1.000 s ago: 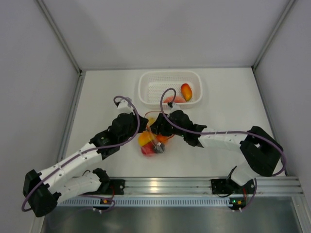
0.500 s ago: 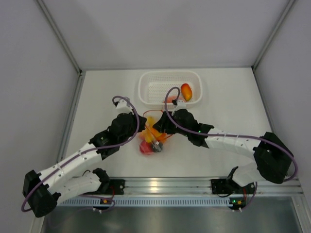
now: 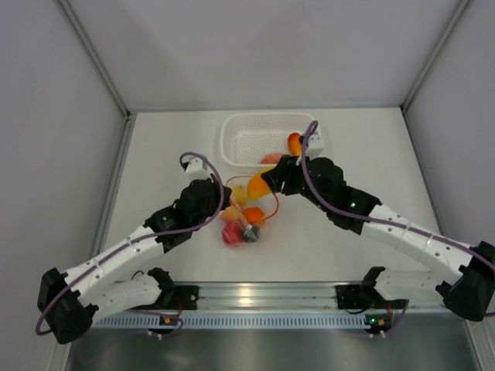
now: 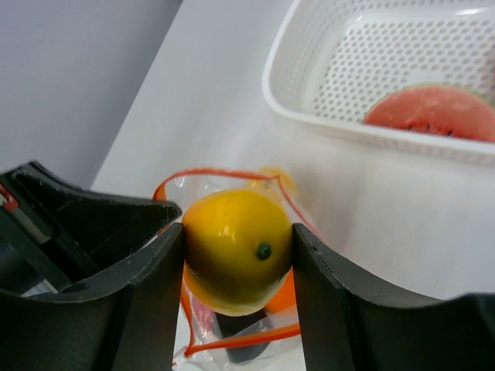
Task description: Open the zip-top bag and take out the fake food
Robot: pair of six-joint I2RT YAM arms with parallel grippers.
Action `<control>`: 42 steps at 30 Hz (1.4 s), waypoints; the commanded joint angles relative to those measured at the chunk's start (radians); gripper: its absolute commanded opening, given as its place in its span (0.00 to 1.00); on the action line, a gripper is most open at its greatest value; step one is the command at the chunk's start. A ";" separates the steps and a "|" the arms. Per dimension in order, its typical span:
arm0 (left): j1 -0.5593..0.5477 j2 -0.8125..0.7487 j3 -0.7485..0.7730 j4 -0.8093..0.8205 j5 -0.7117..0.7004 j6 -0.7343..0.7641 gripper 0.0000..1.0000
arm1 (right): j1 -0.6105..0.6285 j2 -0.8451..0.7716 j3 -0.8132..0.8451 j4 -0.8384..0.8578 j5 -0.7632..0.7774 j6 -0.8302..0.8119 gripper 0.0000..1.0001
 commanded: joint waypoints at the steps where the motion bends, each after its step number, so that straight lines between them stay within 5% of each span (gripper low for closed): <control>1: -0.001 -0.002 0.042 -0.014 -0.027 -0.013 0.00 | -0.115 -0.023 0.074 -0.037 0.036 -0.075 0.09; 7: -0.001 0.001 0.065 -0.057 -0.055 -0.023 0.00 | -0.312 0.114 0.131 0.050 -0.048 -0.115 0.09; 20: 0.001 -0.013 0.097 -0.069 -0.015 -0.026 0.00 | -0.419 0.778 0.623 0.063 -0.067 -0.210 0.07; 31: 0.001 -0.044 0.089 -0.098 -0.018 -0.026 0.00 | -0.465 0.929 0.727 0.049 -0.116 -0.198 0.06; 35: 0.001 -0.050 0.094 -0.098 -0.012 -0.028 0.00 | -0.467 0.907 0.730 0.026 -0.124 -0.214 0.53; 37: 0.001 -0.048 0.103 -0.098 -0.004 -0.030 0.00 | -0.465 0.887 0.732 -0.002 -0.124 -0.242 0.64; 38: 0.001 -0.048 0.108 -0.098 0.000 -0.031 0.00 | -0.465 0.852 0.729 -0.014 -0.116 -0.256 0.82; 40: 0.001 -0.047 0.115 -0.098 0.014 -0.034 0.00 | -0.464 0.802 0.697 -0.057 -0.084 -0.282 0.96; 42: 0.001 -0.050 0.118 -0.100 0.020 -0.048 0.00 | -0.462 0.696 0.646 -0.063 -0.033 -0.279 1.00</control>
